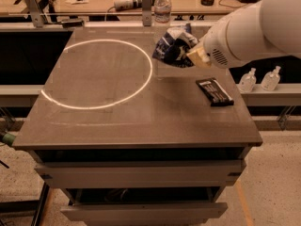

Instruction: Move blue chip bag near water bottle

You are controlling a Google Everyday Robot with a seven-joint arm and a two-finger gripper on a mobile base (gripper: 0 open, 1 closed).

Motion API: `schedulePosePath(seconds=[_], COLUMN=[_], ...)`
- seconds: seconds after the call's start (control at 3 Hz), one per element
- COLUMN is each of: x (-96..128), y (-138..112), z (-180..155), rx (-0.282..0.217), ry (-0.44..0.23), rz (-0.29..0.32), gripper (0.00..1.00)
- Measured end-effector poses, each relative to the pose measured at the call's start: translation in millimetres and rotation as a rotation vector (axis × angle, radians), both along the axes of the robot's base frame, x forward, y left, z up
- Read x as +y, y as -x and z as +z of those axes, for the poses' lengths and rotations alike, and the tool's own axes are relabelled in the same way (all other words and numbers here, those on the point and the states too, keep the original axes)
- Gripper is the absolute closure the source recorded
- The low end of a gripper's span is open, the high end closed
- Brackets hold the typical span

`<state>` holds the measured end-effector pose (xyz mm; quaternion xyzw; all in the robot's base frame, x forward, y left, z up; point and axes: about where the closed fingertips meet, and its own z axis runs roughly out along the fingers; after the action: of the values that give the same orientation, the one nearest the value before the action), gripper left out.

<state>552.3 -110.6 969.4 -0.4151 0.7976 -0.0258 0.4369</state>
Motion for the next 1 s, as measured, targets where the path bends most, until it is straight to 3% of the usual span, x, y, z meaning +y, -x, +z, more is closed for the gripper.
schedulePosePath(seconds=[0.33,0.67,1.0], x=[-46.8,-84.5,-106.1], y=[-18.0,-47.1,-83.2], z=[34.4,57.1,67.4], rx=[-0.105,-0.151,-0.129], ry=[0.037,0.110,0.168], rz=[-0.138,-0.220,-0.241], gripper=[1.00,1.00,1.00])
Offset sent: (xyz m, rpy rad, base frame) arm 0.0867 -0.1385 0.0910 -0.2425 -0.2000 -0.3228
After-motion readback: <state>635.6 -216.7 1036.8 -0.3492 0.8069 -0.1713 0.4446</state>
